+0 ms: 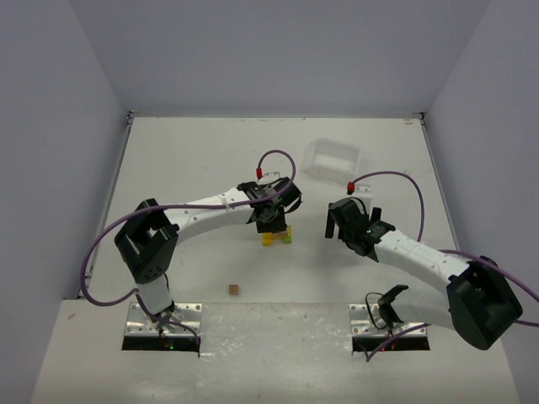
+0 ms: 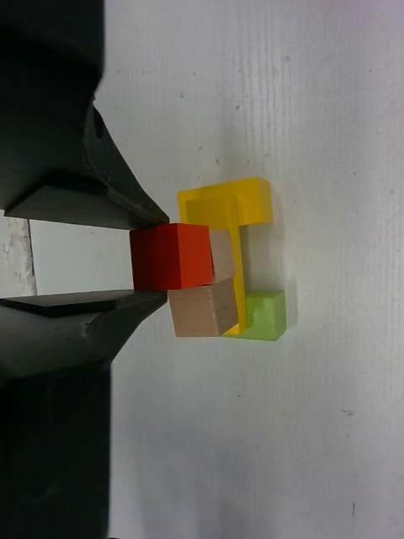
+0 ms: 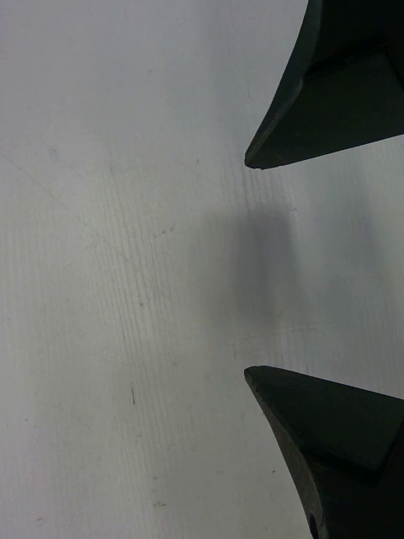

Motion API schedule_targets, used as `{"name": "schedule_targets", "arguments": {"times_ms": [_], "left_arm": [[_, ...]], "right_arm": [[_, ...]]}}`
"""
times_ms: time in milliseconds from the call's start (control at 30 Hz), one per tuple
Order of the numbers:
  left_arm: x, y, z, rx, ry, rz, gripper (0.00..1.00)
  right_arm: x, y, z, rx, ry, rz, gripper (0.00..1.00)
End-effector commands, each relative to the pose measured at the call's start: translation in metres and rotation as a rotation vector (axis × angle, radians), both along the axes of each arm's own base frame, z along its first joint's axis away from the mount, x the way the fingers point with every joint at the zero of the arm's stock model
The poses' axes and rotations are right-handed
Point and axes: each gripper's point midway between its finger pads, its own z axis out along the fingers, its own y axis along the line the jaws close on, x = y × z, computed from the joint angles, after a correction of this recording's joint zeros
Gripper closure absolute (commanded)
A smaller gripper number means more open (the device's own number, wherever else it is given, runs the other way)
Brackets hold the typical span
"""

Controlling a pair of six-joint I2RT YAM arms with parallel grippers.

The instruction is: Build the wood block tower

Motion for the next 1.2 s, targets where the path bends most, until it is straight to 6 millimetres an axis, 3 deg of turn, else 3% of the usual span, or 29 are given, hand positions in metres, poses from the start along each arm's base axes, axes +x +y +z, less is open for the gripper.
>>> {"name": "schedule_targets", "arguments": {"times_ms": [0,400,1167], "left_arm": [[0.008,-0.011,0.019,-0.059,-0.046,-0.01,0.83],[0.01,-0.014,0.01,-0.042,-0.033,-0.021,0.8],[0.011,-0.016,0.009,-0.051,-0.028,-0.014,0.63]], "right_arm": [[0.01,0.0,0.01,0.008,-0.041,-0.027,0.01],[0.011,-0.002,0.01,0.003,-0.038,-0.033,0.01],[0.011,-0.004,0.008,-0.004,-0.033,-0.038,0.01]]}}
